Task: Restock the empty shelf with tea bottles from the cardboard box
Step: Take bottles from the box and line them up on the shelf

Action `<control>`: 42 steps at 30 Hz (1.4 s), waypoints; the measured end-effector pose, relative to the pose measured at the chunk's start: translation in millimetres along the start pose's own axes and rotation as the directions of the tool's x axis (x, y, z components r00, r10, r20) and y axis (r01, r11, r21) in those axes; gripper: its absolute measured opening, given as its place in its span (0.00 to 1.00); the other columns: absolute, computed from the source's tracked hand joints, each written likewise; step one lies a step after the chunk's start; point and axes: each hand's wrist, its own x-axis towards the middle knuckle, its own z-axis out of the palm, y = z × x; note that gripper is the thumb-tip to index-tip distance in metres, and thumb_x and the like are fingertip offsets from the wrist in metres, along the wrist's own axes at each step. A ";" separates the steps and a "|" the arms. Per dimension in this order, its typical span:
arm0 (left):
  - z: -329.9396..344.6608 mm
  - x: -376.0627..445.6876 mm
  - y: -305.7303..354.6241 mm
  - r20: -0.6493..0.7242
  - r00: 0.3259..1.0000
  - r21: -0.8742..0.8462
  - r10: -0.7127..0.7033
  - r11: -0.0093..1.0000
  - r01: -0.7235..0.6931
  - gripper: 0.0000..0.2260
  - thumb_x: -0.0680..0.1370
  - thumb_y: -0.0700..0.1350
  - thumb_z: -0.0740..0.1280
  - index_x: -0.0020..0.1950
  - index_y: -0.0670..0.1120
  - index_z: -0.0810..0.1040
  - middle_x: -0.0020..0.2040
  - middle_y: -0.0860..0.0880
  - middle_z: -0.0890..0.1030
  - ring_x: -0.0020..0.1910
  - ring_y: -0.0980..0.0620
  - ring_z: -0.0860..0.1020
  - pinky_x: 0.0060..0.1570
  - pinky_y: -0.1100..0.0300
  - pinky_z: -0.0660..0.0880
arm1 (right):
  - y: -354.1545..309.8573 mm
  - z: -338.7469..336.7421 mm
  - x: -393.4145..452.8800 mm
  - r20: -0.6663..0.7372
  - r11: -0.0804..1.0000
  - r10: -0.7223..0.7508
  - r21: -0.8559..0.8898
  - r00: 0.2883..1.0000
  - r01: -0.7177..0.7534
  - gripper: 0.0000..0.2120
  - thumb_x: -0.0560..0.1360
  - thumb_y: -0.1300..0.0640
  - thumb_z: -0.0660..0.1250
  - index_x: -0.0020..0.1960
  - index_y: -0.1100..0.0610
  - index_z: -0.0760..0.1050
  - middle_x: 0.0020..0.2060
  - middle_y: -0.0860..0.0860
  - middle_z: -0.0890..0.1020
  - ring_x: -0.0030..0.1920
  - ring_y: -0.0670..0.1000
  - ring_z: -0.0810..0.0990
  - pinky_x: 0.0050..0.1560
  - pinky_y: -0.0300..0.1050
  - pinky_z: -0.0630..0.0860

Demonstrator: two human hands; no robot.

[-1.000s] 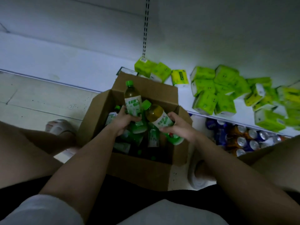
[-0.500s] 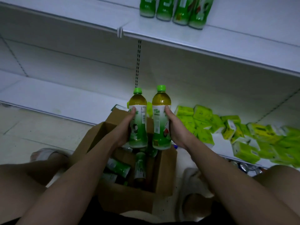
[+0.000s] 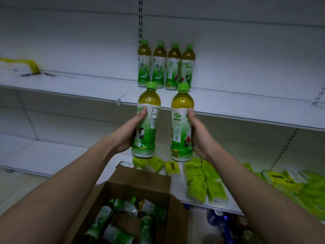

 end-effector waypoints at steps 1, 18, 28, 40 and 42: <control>4.9 0.4 10.9 -0.007 1.000 0.021 0.022 1.000 -0.022 0.23 0.72 0.63 0.63 0.55 0.46 0.79 0.45 0.46 0.85 0.44 0.49 0.83 0.45 0.55 0.80 | -9.2 -2.4 -0.3 -0.002 1.000 -0.010 0.002 1.000 0.010 0.37 0.64 0.29 0.62 0.64 0.53 0.76 0.45 0.50 0.86 0.46 0.48 0.85 0.53 0.48 0.78; 71.8 130.6 100.1 -0.299 0.866 0.167 0.401 0.916 -0.366 0.36 0.65 0.56 0.78 0.69 0.49 0.68 0.61 0.48 0.79 0.58 0.49 0.79 0.59 0.48 0.75 | -117.6 -58.6 44.1 -0.192 0.949 -0.311 -0.021 0.931 0.313 0.28 0.66 0.44 0.72 0.63 0.52 0.72 0.51 0.50 0.86 0.50 0.50 0.86 0.42 0.45 0.82; 91.4 212.7 74.2 -0.248 0.888 0.103 0.388 0.922 -0.374 0.26 0.67 0.48 0.78 0.62 0.52 0.74 0.54 0.52 0.83 0.54 0.54 0.81 0.51 0.57 0.77 | -106.0 -116.1 91.3 -0.320 0.926 -0.374 -0.191 0.871 0.327 0.24 0.63 0.40 0.72 0.57 0.48 0.77 0.50 0.46 0.86 0.52 0.46 0.84 0.52 0.45 0.78; 102.3 296.2 65.4 -0.210 0.901 0.104 0.379 0.925 -0.365 0.28 0.69 0.47 0.76 0.67 0.53 0.72 0.58 0.53 0.82 0.57 0.54 0.80 0.60 0.50 0.76 | -97.5 -164.4 166.7 -0.310 0.927 -0.368 -0.198 0.876 0.319 0.23 0.69 0.36 0.68 0.61 0.45 0.76 0.55 0.47 0.85 0.56 0.49 0.83 0.59 0.54 0.78; 102.8 309.2 65.4 -0.237 0.895 0.124 0.378 0.925 -0.358 0.28 0.69 0.48 0.76 0.67 0.53 0.71 0.59 0.53 0.81 0.57 0.53 0.79 0.60 0.49 0.76 | -97.7 -170.2 181.3 -0.344 0.923 -0.377 -0.214 0.860 0.319 0.23 0.69 0.37 0.68 0.60 0.46 0.76 0.54 0.47 0.85 0.56 0.50 0.83 0.60 0.56 0.78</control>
